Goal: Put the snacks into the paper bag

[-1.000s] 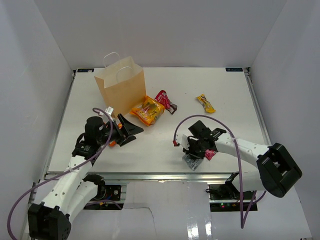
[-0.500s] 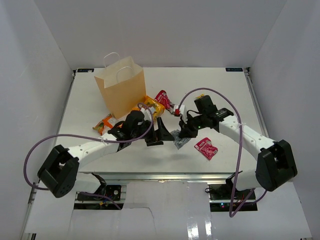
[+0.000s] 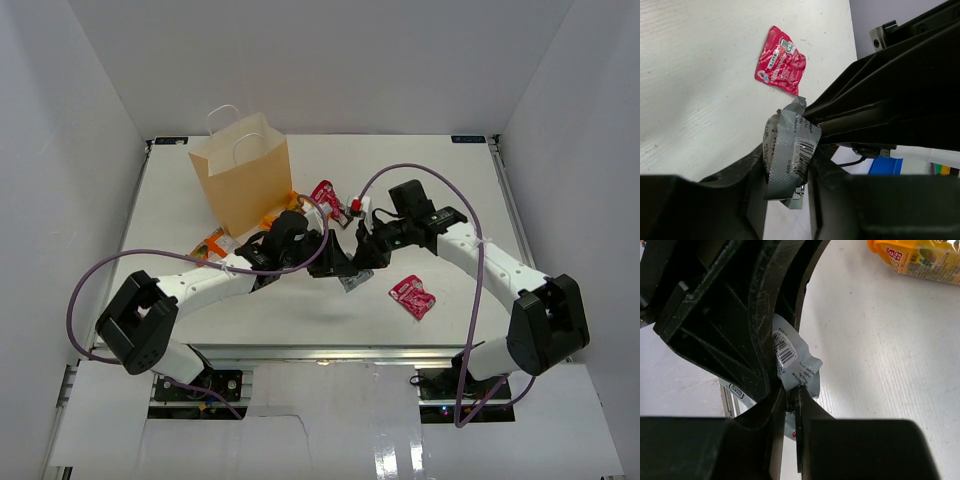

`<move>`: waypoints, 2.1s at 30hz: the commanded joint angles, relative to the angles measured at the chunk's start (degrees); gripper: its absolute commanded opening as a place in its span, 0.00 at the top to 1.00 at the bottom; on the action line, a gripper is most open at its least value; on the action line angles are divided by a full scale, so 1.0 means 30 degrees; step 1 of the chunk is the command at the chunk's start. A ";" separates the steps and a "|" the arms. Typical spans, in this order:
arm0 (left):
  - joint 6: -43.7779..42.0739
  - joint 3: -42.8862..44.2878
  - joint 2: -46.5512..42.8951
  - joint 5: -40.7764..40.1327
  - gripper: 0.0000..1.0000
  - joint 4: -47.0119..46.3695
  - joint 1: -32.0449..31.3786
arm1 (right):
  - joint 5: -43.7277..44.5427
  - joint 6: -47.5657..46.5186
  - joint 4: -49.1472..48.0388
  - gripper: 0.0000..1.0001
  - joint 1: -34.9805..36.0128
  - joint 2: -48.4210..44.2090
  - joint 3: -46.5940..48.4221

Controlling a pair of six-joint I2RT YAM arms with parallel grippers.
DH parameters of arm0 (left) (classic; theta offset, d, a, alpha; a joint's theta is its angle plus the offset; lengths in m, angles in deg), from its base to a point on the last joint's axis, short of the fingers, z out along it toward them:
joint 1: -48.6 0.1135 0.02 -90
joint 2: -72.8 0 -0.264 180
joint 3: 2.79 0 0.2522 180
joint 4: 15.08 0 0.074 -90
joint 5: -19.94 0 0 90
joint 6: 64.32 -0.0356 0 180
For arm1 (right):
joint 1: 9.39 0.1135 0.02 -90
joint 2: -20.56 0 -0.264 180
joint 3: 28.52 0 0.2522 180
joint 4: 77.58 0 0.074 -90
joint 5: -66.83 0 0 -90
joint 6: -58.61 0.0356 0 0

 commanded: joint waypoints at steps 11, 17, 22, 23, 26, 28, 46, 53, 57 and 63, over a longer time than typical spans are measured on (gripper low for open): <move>-0.1599 0.1232 -0.0228 -0.0998 0.92 0.2471 0.0014 | -0.1465 -0.0507 -0.0193 0.27 -0.1063 -0.0561 0.0990; -0.3240 0.2256 -0.0930 -0.2549 0.93 0.5252 0.0480 | -0.1083 -0.1505 -0.0105 0.20 -0.2439 -0.1060 0.1604; -0.5437 0.4597 -0.2306 -0.5214 0.93 0.8208 0.2003 | -0.1580 -0.1270 -0.0105 0.20 -0.4636 -0.1295 0.1929; -0.5759 0.5878 -0.2889 -0.5800 0.93 0.8476 0.2673 | -0.1668 -0.1241 -0.0105 0.20 -0.5190 -0.1411 0.1783; -0.7720 0.8843 -0.3566 -0.7793 0.93 0.9151 0.4108 | -0.1873 -0.1211 -0.0163 0.20 -0.5925 -0.1675 0.1229; -0.9565 1.0337 -0.3569 -0.8705 0.93 0.9358 0.4932 | -0.1990 -0.1183 -0.0193 0.20 -0.6161 -0.1938 0.0905; -1.8826 1.6121 0.0092 -0.4604 0.91 0.8421 1.1381 | -0.1288 -0.1622 -0.0251 0.20 -0.7244 -0.2351 -0.0239; -1.9123 1.4421 0.0389 -0.4663 0.79 0.7894 1.1410 | -0.1172 -0.1390 -0.0222 0.20 -0.7744 -0.1589 -0.0239; -1.8712 1.3685 -0.0168 -0.5042 0.42 0.7659 1.1382 | 0.2130 0.1558 -0.1712 0.21 -0.7773 -0.0770 -0.0299; -1.8302 1.3713 -0.1048 -0.6127 0.13 0.7600 1.1411 | 1.0187 0.4146 -0.2622 0.22 -0.7481 0.2214 0.1253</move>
